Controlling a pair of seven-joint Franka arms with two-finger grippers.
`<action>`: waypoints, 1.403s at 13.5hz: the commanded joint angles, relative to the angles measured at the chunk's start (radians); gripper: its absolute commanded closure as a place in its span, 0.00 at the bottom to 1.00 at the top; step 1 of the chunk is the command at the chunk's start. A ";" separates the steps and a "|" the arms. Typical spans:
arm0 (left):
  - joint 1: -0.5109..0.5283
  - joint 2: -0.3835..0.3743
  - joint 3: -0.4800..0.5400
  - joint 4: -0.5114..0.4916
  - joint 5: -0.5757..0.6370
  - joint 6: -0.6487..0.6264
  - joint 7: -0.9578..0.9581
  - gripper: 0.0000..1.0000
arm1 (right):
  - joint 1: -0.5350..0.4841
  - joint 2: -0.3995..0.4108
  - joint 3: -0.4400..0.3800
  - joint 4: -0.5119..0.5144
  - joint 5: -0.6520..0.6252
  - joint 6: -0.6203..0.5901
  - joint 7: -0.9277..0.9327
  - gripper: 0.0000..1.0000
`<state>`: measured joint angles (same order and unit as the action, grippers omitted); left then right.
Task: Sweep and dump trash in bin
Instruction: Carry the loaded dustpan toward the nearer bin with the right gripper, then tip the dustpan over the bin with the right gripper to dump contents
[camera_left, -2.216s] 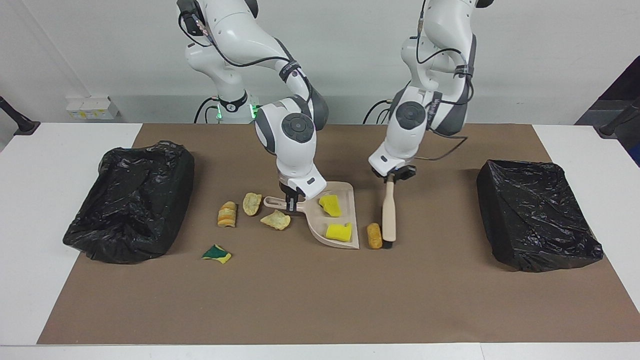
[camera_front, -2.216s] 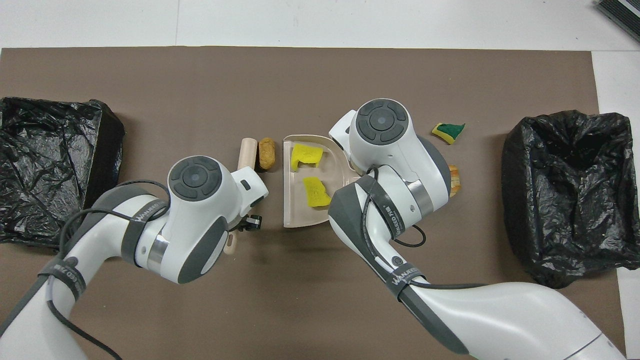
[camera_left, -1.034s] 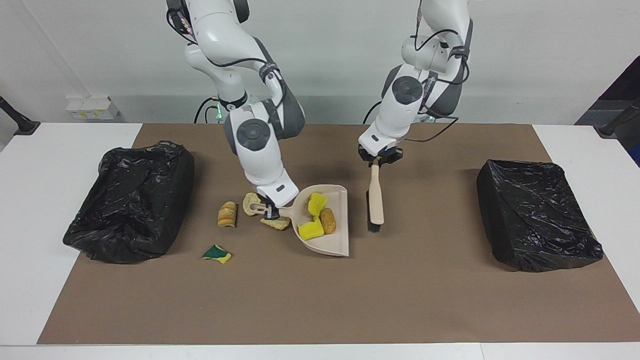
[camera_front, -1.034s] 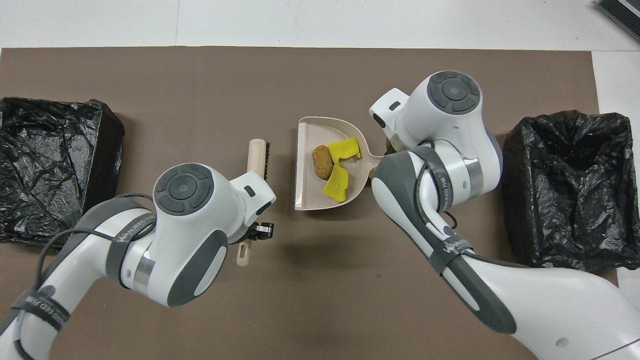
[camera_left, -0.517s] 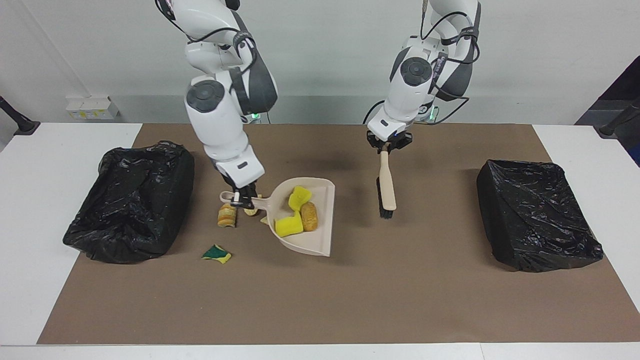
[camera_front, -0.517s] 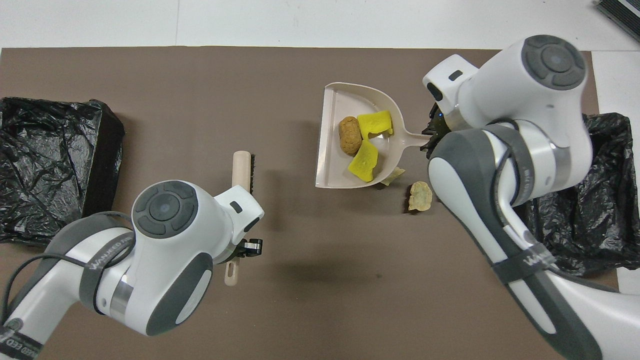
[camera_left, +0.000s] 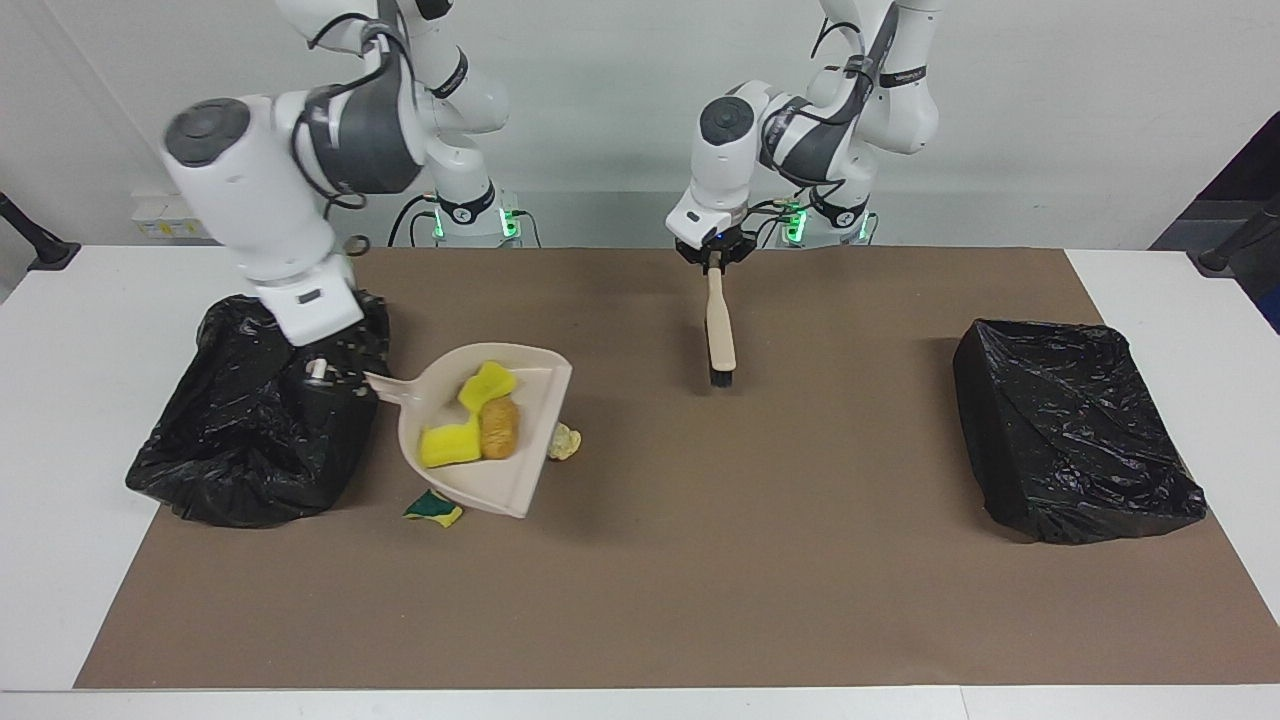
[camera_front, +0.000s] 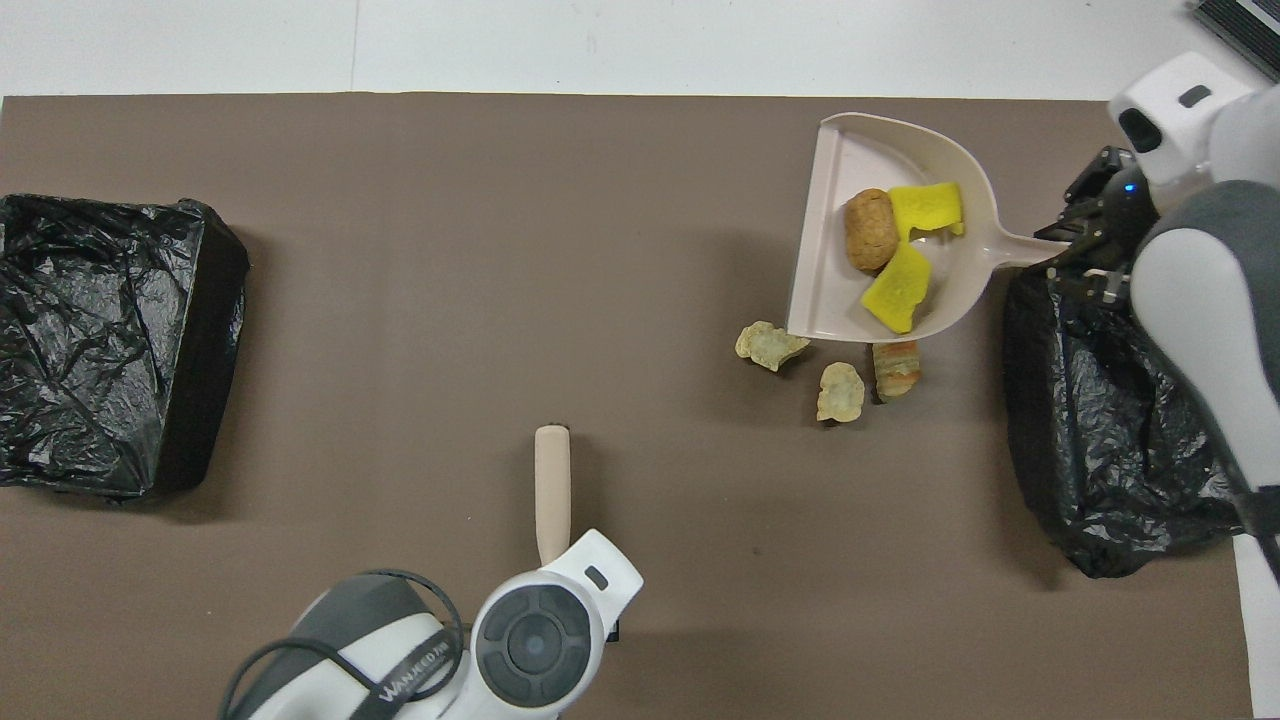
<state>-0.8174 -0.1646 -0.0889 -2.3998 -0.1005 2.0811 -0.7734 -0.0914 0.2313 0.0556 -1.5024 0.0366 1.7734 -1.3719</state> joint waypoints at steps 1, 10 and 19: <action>-0.084 -0.039 0.015 -0.100 0.012 0.112 -0.081 1.00 | -0.106 -0.018 0.010 -0.002 0.026 -0.032 -0.090 1.00; -0.105 -0.009 0.021 -0.089 -0.015 0.103 -0.060 0.00 | -0.375 -0.038 0.003 -0.007 -0.220 -0.013 -0.352 1.00; 0.298 0.039 0.026 0.353 0.131 -0.132 0.513 0.00 | -0.363 -0.188 0.004 -0.278 -0.579 0.080 -0.321 1.00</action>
<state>-0.5946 -0.1603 -0.0530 -2.2019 0.0116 2.0804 -0.3824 -0.4624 0.1422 0.0547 -1.6287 -0.4757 1.7980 -1.7394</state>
